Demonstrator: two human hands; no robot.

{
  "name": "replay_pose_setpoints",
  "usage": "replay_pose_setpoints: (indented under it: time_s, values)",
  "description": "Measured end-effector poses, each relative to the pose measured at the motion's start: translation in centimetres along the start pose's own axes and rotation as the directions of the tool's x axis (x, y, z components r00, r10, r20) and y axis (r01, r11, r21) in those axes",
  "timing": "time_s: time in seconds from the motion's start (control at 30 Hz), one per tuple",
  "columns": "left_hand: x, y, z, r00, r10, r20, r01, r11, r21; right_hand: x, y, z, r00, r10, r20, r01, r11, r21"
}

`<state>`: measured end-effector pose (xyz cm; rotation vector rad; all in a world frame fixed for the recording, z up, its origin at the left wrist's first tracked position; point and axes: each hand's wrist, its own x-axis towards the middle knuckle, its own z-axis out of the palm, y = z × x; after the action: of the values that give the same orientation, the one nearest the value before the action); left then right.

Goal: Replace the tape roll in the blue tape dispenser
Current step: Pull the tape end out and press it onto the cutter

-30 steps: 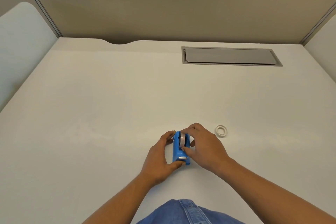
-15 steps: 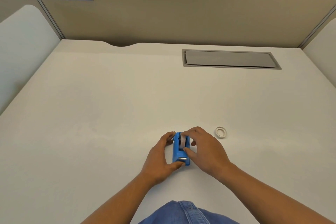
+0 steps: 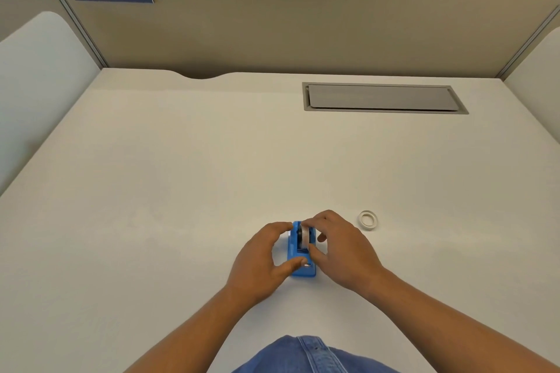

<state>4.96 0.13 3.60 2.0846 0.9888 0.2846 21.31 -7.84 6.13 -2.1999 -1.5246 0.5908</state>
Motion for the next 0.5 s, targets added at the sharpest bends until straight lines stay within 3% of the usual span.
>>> replay_pose_setpoints:
  time_s: [0.5]
  values:
    - [1.5,1.6,-1.1,0.985,0.172,-0.024,-0.16,0.954,0.254,0.5,0.2,0.4,1.0,-0.026,0.013,0.026,0.998,-0.049]
